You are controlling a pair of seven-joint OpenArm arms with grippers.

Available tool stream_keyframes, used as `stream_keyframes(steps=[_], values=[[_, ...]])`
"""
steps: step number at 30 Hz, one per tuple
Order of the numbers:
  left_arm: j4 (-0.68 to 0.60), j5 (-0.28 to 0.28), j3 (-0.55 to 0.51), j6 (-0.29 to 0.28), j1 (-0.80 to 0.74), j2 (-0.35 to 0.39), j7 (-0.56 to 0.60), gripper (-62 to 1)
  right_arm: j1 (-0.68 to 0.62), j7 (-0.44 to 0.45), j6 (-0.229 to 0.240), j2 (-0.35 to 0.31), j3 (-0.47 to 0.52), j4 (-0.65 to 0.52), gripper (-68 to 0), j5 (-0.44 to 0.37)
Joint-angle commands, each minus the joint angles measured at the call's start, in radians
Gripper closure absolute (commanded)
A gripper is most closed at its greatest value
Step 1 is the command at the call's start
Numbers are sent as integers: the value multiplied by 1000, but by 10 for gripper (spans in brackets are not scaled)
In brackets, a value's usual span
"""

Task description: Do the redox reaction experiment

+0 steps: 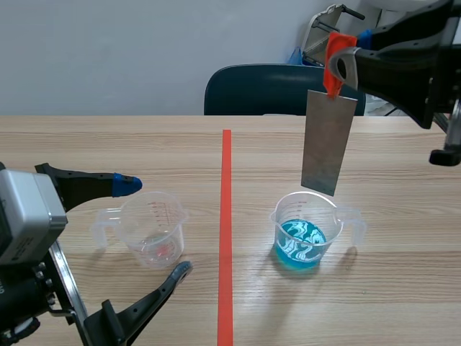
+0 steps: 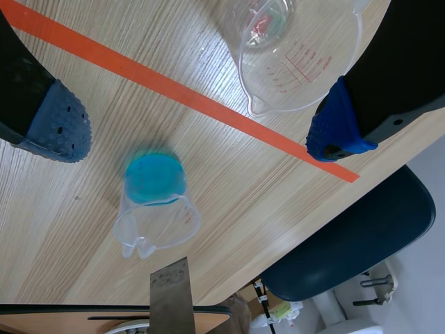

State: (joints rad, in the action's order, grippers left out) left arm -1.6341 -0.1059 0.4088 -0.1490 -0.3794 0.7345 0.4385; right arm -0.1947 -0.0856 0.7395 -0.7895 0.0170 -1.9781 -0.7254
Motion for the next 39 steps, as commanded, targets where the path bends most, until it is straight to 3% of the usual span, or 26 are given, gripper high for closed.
stream_keyframes(steps=[1, 20, 39], values=[[-18, -6, -5, 5, 6, -3, 14, -623, 6, 12, 6, -11, -13, -6, -9, -7], [-18, -6, -5, 5, 6, -3, 14, -623, 6, 66, 6, 3, -94, 47, -9, 58], [-18, -6, -5, 5, 6, -3, 14, -623, 6, 228, 6, 14, -184, 198, -9, 180]])
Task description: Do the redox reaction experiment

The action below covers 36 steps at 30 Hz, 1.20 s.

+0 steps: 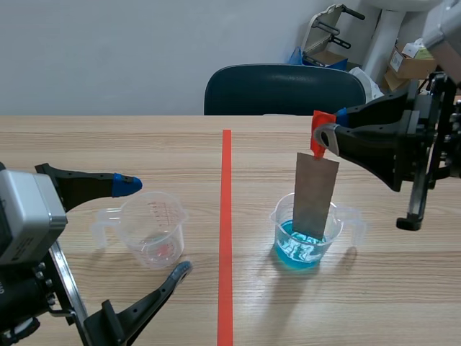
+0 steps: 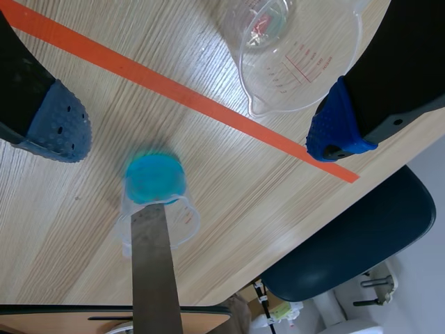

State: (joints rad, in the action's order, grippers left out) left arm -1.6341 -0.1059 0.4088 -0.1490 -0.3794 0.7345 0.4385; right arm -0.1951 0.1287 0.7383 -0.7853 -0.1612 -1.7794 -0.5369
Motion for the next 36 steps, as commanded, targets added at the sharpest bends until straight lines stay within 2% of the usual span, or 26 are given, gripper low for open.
stream_keyframes(steps=[1, 12, 21, 26, 36], values=[[-18, -6, -5, 5, 6, -3, 14, -623, 7, 18, 7, 16, -10, 6, -8, 4], [-18, -6, -5, 5, 6, -3, 14, -623, 10, 188, 7, 40, -71, 87, -8, 184], [-18, -6, -5, 5, 6, -3, 14, -623, 63, 291, 7, 79, -103, 187, -8, 332], [-18, -5, -5, 5, 6, -3, 14, -623, 95, 324, 7, 82, -144, 237, -8, 355], [-18, -5, -5, 5, 9, -3, 14, -623, 99, 327, 7, 82, -144, 241, -8, 360]])
